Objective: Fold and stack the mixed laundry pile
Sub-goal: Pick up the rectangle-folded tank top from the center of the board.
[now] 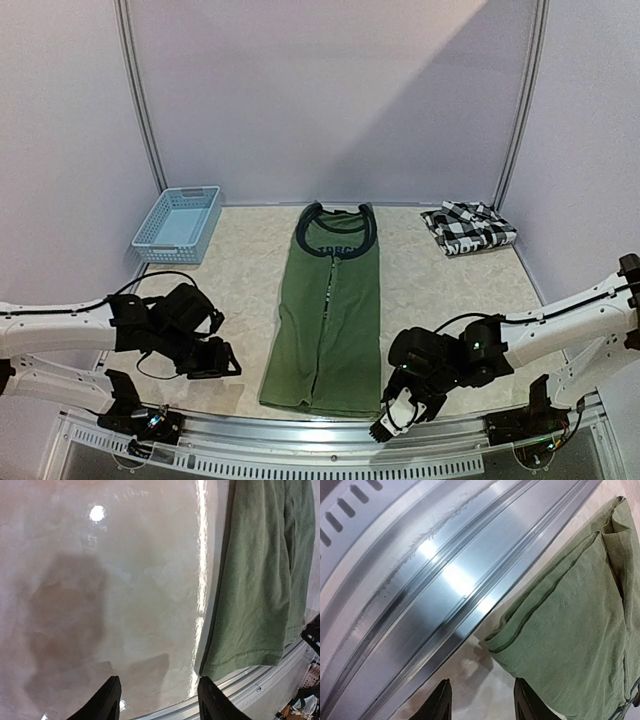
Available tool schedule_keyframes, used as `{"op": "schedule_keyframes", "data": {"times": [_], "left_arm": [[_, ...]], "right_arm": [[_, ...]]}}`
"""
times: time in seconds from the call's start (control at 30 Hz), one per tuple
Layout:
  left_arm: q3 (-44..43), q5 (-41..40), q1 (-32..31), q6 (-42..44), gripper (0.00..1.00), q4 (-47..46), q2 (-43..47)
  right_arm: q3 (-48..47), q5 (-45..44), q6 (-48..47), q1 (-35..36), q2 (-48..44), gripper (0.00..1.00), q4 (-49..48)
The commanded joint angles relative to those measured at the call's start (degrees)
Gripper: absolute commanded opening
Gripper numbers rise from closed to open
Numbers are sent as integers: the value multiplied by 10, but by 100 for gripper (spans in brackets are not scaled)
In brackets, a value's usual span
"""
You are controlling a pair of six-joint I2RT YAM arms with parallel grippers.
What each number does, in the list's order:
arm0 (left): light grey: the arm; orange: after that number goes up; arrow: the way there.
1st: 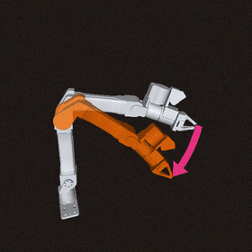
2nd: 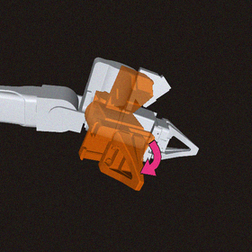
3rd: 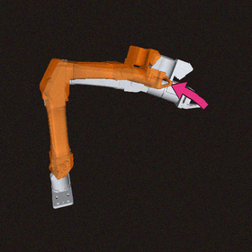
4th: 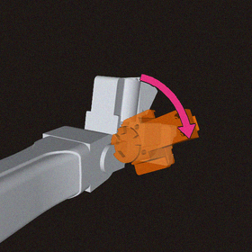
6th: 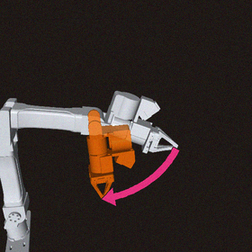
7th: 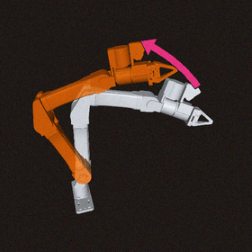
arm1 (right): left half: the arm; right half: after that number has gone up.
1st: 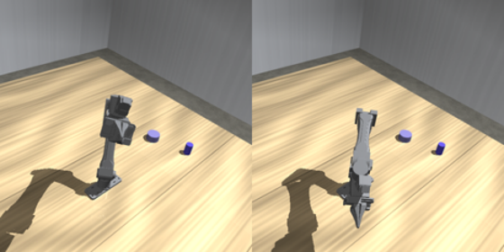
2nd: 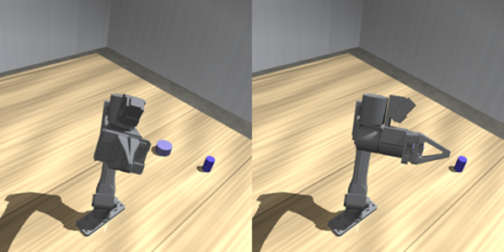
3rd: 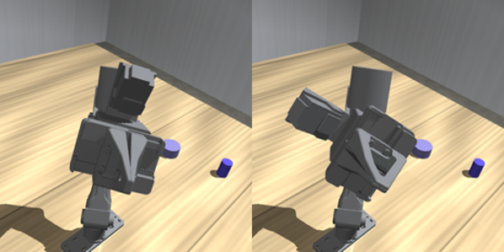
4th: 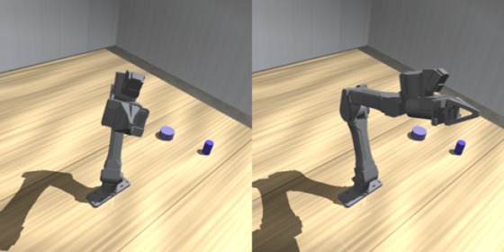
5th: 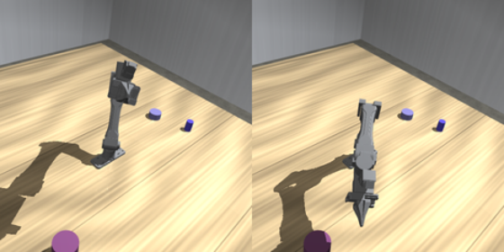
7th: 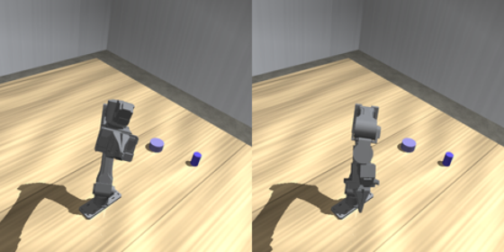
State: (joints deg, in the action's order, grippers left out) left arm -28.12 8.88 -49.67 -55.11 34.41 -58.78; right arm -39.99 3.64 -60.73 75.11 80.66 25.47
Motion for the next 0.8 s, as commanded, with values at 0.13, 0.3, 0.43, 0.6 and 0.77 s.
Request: {"op": "schedule_keyframes", "data": {"times": [0.13,0.3,0.43,0.6,0.77], "left_arm": [[9,20,-55,-50,52,-133,-105],[-7,37,-84,-60,52,-176,-166],[-6,44,-99,-76,49,-193,-191],[-7,46,-106,-80,45,-195,-201],[-8,54,-112,-82,39,-177,-201]], "right_arm": [[28,-80,-21,26,38,39,-134],[30,-87,-38,35,66,37,-153],[33,-90,-43,45,74,33,-157],[35,-75,-52,58,68,30,-127],[27,-71,-42,61,71,16,-116]]}}
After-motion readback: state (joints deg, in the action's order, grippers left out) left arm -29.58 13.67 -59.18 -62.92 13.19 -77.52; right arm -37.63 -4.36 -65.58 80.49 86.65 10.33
